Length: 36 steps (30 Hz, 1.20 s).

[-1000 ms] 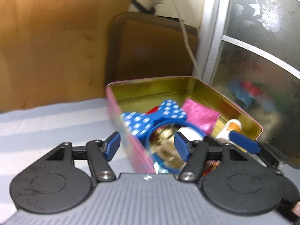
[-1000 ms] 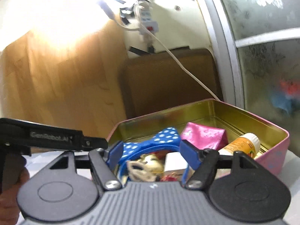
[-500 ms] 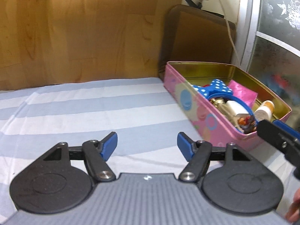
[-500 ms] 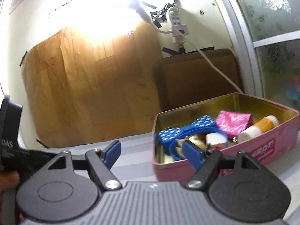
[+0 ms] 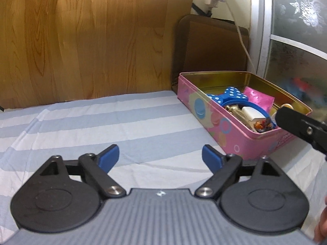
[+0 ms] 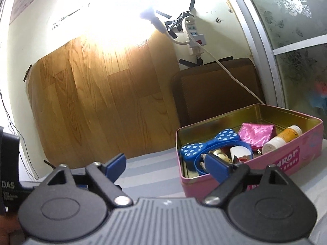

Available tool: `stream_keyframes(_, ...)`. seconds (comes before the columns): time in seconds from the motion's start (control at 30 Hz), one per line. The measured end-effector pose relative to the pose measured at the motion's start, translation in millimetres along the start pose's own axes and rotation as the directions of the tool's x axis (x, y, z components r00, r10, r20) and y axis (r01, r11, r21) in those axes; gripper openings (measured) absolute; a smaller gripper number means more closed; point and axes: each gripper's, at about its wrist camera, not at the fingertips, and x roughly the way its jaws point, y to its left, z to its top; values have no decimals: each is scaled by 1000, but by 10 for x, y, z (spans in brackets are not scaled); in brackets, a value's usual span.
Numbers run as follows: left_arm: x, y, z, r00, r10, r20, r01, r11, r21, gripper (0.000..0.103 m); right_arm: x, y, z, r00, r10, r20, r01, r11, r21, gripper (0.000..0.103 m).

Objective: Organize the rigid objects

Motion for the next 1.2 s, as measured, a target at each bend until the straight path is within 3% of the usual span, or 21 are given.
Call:
stream_keyframes(0.17,-12,3,-36,999,-5,-32,4,1000,-19,103,-2,-12,-4,1000,-18,-3,18,1000,14,95)
stream_keyframes(0.67,76,-1,-134,991,35,-132,-39,999,-25,103,86,-28,-71,998,-60,-36,63,996,61,99)
stream_keyframes(0.93,62,-74,-149,990,49,-132,-49,999,0,103,86,-67,-69,997,-68,-41,71,994,79,100)
stream_keyframes(1.2,9,-158,-136,990,104,-100,-103,995,18,103,48,-87,-70,997,-73,-28,75,994,80,100)
